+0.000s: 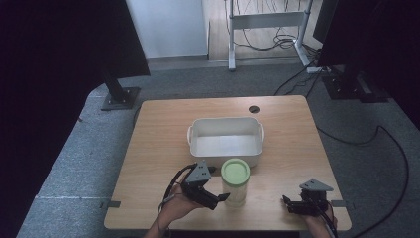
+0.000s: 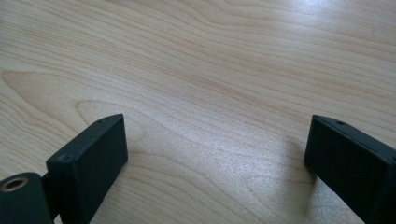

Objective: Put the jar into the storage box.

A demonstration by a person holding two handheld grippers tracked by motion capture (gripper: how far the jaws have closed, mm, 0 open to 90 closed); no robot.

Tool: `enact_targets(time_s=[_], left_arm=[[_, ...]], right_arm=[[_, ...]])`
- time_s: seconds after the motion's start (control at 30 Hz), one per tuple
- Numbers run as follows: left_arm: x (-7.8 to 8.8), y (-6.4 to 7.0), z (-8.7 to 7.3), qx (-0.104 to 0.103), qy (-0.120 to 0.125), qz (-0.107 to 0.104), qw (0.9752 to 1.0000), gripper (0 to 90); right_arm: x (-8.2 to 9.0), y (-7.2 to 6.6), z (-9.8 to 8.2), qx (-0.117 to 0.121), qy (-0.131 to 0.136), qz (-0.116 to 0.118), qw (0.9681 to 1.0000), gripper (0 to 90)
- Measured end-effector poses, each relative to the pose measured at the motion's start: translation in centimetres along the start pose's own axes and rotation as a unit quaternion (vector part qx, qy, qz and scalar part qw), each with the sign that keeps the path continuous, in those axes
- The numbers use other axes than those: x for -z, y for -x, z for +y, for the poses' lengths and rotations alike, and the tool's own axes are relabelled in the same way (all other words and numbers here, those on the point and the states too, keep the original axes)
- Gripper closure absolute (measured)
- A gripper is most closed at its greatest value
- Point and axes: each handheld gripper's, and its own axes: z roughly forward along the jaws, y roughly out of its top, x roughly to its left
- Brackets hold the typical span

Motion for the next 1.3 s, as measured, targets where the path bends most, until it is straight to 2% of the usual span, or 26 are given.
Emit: enact_targets(time_s=[0.23,0.7,0.97,1.2,1.3], left_arm=[[-0.7,0.2,0.8,-0.008,-0.001,-0.006,0.9999,3.5],[-2.2,0.4,2.2,-0.012,-0.002,-0.022,0.9997,4.6],[-2.8,0.3,2.8,-0.005,-0.001,-0.034,0.9994,6.9],[-3.3,0.7,3.7,-0.027,-0.021,-0.025,0.9991,10.7],[-3.2,0.8,3.8,-0.028,-0.027,-0.022,0.999,11.3]], right_arm=[[0.0,0.0,0.0,0.0,0.0,0.0,1.0,5.5],[0.0,0.0,0.0,0.001,0.0,0.001,1.0,5.6],[0.0,0.0,0.0,0.001,0.0,0.001,1.0,5.6],[0.0,0.0,0.0,0.001,0.0,0.001,1.0,5.6],[0.0,0.0,0.0,0.001,0.0,0.002,1.0,5.6]])
